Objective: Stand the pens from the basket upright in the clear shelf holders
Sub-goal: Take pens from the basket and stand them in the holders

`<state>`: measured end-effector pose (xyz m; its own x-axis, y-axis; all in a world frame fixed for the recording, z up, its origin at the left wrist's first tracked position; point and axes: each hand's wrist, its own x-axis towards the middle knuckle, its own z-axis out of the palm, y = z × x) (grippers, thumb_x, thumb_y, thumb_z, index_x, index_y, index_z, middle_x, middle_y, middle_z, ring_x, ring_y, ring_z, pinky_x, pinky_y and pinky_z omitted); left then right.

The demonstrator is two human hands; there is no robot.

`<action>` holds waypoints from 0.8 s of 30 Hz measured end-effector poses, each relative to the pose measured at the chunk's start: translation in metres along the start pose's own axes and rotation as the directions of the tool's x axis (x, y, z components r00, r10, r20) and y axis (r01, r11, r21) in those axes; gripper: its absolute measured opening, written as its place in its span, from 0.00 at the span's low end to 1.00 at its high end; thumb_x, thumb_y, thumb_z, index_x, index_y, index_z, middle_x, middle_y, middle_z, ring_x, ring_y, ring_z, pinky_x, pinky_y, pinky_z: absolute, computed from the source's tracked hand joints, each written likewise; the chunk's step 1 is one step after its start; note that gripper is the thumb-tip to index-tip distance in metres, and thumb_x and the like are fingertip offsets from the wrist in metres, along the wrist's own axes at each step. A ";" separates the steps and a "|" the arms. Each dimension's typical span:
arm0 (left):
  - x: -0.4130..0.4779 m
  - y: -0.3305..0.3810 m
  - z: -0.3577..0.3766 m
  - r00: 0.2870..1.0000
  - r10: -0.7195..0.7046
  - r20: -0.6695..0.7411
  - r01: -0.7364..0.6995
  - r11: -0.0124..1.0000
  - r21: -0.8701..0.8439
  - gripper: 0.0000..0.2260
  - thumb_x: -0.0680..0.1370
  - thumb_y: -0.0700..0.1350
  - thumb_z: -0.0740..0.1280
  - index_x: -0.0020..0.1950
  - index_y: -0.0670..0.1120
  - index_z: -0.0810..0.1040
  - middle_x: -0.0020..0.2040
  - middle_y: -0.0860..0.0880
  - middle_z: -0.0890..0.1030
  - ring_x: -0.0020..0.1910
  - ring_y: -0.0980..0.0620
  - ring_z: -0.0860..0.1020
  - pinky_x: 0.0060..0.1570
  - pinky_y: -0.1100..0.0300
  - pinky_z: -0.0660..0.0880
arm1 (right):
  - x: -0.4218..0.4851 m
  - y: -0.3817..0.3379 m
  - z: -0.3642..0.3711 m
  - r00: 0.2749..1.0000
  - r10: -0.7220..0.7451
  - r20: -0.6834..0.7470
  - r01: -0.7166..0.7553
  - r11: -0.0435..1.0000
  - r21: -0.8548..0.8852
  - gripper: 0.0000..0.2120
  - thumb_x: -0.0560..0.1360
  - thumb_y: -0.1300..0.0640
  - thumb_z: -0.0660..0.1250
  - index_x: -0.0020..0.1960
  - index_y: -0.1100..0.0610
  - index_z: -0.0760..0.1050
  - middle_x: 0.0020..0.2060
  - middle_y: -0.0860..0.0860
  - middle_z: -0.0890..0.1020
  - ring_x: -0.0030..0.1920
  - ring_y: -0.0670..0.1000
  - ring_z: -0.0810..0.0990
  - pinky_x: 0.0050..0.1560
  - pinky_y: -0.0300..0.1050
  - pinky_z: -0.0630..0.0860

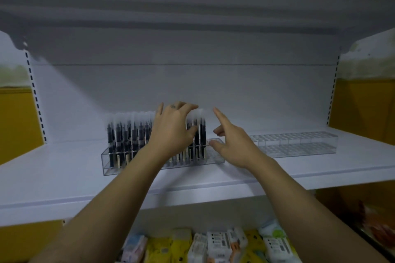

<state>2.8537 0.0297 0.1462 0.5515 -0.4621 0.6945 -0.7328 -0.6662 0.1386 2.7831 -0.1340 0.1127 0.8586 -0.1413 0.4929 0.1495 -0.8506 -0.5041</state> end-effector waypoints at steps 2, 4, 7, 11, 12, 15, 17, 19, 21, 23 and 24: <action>-0.018 0.002 0.000 1.000 0.015 -0.023 -0.015 1.000 0.007 0.23 0.77 0.50 0.67 0.71 0.54 0.68 0.69 0.51 0.71 0.70 0.50 0.66 0.76 0.46 0.50 | -0.008 0.000 -0.004 1.000 -0.016 -0.019 0.015 0.998 -0.057 0.36 0.78 0.51 0.66 0.78 0.43 0.49 0.66 0.49 0.72 0.64 0.49 0.72 0.64 0.46 0.70; -0.035 0.005 0.001 0.998 0.042 -0.053 -0.041 0.999 0.009 0.23 0.76 0.49 0.68 0.70 0.52 0.70 0.68 0.50 0.72 0.68 0.49 0.67 0.74 0.47 0.55 | -0.018 0.000 -0.007 0.999 -0.033 -0.032 0.029 0.993 -0.114 0.33 0.77 0.51 0.67 0.77 0.45 0.54 0.67 0.49 0.71 0.66 0.49 0.71 0.65 0.46 0.69; -0.062 0.013 0.005 0.993 0.077 -0.090 -0.078 0.997 -0.009 0.21 0.76 0.48 0.69 0.69 0.50 0.72 0.65 0.49 0.75 0.66 0.47 0.69 0.71 0.50 0.58 | -0.041 0.000 -0.006 0.997 -0.062 -0.049 0.054 0.988 -0.147 0.29 0.77 0.52 0.67 0.75 0.46 0.60 0.66 0.48 0.71 0.65 0.47 0.71 0.65 0.46 0.70; -0.104 0.026 0.019 0.992 0.088 -0.094 -0.093 0.994 -0.055 0.18 0.75 0.48 0.69 0.65 0.49 0.76 0.61 0.49 0.77 0.63 0.47 0.71 0.67 0.51 0.62 | -0.083 0.004 0.005 0.989 -0.107 -0.100 0.089 0.981 -0.173 0.23 0.76 0.53 0.68 0.69 0.49 0.69 0.59 0.48 0.76 0.57 0.45 0.75 0.60 0.45 0.74; -0.116 0.029 0.024 0.991 0.092 -0.094 -0.098 0.993 -0.059 0.17 0.75 0.49 0.69 0.63 0.50 0.76 0.59 0.50 0.77 0.61 0.47 0.72 0.63 0.51 0.64 | -0.095 0.006 0.010 0.986 -0.108 -0.124 0.086 0.982 -0.169 0.21 0.75 0.54 0.69 0.67 0.50 0.71 0.56 0.47 0.76 0.54 0.44 0.76 0.57 0.43 0.74; -0.157 0.036 0.047 0.993 0.094 -0.078 -0.101 0.990 -0.095 0.12 0.74 0.49 0.68 0.57 0.51 0.78 0.51 0.51 0.78 0.53 0.47 0.74 0.52 0.54 0.66 | -0.134 0.015 0.026 0.977 -0.108 -0.186 0.079 0.984 -0.159 0.10 0.74 0.56 0.71 0.54 0.51 0.77 0.46 0.45 0.77 0.44 0.43 0.75 0.47 0.34 0.72; -0.186 0.039 0.065 0.997 0.080 -0.021 -0.082 0.989 -0.121 0.11 0.75 0.50 0.67 0.57 0.51 0.78 0.49 0.52 0.78 0.51 0.48 0.75 0.50 0.54 0.66 | -0.161 0.028 0.041 0.981 -0.073 -0.181 0.044 0.987 -0.157 0.05 0.73 0.57 0.71 0.46 0.51 0.75 0.41 0.46 0.76 0.40 0.43 0.74 0.42 0.31 0.69; -0.214 0.041 0.084 0.993 0.037 0.113 -0.020 0.989 -0.148 0.12 0.77 0.51 0.65 0.59 0.52 0.77 0.53 0.52 0.78 0.55 0.48 0.74 0.53 0.54 0.66 | -0.187 0.046 0.061 0.993 0.016 -0.120 -0.037 0.984 -0.175 0.05 0.74 0.55 0.70 0.44 0.49 0.74 0.40 0.45 0.75 0.41 0.45 0.75 0.42 0.36 0.71; -0.238 0.043 0.106 0.967 0.000 0.254 0.041 0.987 -0.157 0.15 0.78 0.53 0.63 0.64 0.53 0.73 0.60 0.53 0.76 0.61 0.50 0.72 0.58 0.55 0.65 | -0.211 0.068 0.083 0.991 0.130 -0.021 -0.132 0.968 -0.212 0.06 0.75 0.53 0.69 0.51 0.50 0.76 0.45 0.46 0.76 0.47 0.47 0.77 0.47 0.40 0.72; -0.263 0.046 0.130 0.930 -0.030 0.366 0.093 0.983 -0.157 0.18 0.79 0.53 0.63 0.68 0.53 0.71 0.64 0.53 0.74 0.64 0.50 0.71 0.61 0.56 0.64 | -0.236 0.093 0.107 0.963 0.248 0.107 -0.218 0.947 -0.234 0.16 0.75 0.52 0.69 0.62 0.50 0.74 0.56 0.48 0.76 0.57 0.50 0.76 0.55 0.43 0.72; -0.274 0.046 0.141 0.907 -0.044 0.418 0.122 0.979 -0.163 0.19 0.78 0.53 0.64 0.69 0.53 0.70 0.65 0.52 0.73 0.65 0.49 0.70 0.62 0.55 0.65 | -0.247 0.105 0.118 0.941 0.297 0.164 -0.252 0.936 -0.246 0.20 0.75 0.51 0.69 0.66 0.50 0.72 0.61 0.49 0.74 0.61 0.51 0.74 0.58 0.45 0.72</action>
<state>2.7246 0.0430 -0.1377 0.6991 -0.6349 0.3288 -0.7149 -0.6136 0.3353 2.6448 -0.1287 -0.1459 0.9325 -0.3020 0.1979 -0.1971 -0.8850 -0.4218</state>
